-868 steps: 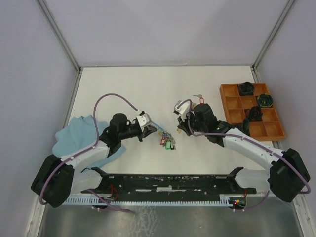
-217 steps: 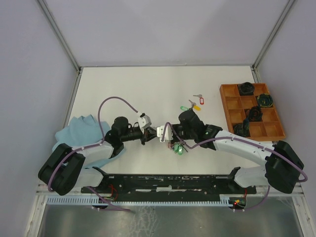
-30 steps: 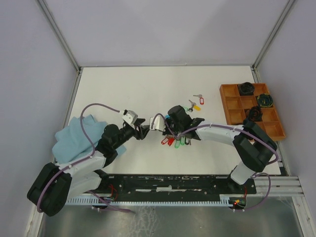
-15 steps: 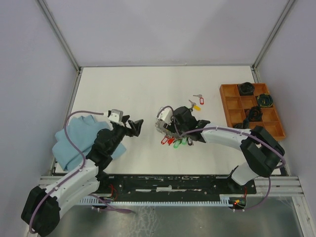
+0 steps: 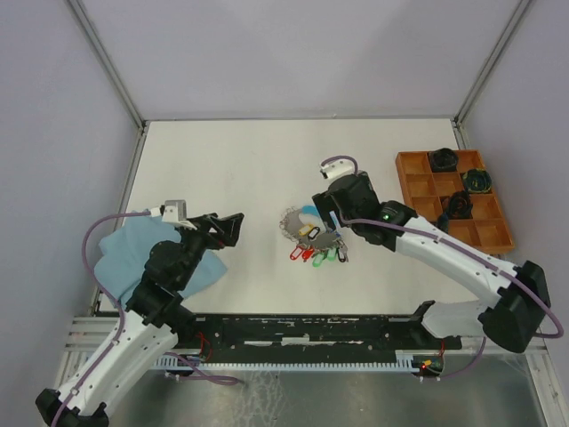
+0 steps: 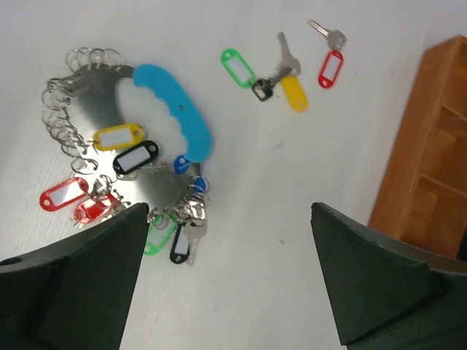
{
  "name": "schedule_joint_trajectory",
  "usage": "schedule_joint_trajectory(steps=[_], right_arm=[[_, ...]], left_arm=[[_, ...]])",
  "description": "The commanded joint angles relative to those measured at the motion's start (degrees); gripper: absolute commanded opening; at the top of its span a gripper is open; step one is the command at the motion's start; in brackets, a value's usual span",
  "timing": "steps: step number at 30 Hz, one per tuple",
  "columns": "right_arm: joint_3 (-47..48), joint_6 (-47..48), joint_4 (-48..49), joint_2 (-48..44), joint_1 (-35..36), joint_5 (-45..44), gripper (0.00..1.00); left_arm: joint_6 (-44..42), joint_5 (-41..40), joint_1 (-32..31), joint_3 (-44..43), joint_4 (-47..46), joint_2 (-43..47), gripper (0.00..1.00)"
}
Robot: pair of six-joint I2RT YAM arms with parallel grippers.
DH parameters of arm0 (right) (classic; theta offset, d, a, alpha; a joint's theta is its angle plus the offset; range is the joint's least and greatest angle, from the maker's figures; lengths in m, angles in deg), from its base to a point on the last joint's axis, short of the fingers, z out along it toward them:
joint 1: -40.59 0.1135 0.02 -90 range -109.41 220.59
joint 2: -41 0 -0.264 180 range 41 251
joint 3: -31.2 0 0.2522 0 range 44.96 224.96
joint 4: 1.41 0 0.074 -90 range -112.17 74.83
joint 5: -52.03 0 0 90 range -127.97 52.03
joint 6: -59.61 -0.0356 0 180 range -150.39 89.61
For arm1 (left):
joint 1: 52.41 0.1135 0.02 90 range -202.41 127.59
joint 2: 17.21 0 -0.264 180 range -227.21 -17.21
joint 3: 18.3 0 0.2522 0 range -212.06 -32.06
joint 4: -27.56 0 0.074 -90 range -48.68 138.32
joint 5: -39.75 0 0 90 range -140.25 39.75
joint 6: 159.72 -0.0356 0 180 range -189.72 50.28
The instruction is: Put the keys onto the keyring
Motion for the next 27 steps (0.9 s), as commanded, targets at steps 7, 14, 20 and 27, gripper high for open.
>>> schedule_joint_trajectory(steps=[7, 14, 20, 27], right_arm=[[-5.12, -11.04, -17.8, -22.9, -0.19, -9.74, 1.0], [-9.57, -12.91, -21.56, -35.8, -0.18, -11.46, 1.0], [-11.15, -13.24, -22.71, -41.97, -0.19, -12.23, 1.0], [-11.83, -13.12, -23.16, -45.75, -0.19, -12.05, 1.0]], left_arm=[[-0.63, -0.93, 0.17, -17.16, 31.76, 11.01, 0.99], [-1.83, -3.36, 0.13, -17.08, 36.96, 16.25, 0.99], [-2.32, -4.58, 0.18, -12.7, 35.87, 21.83, 0.99], [-1.93, -6.49, 0.11, -12.42, 36.53, 22.08, 0.99]])
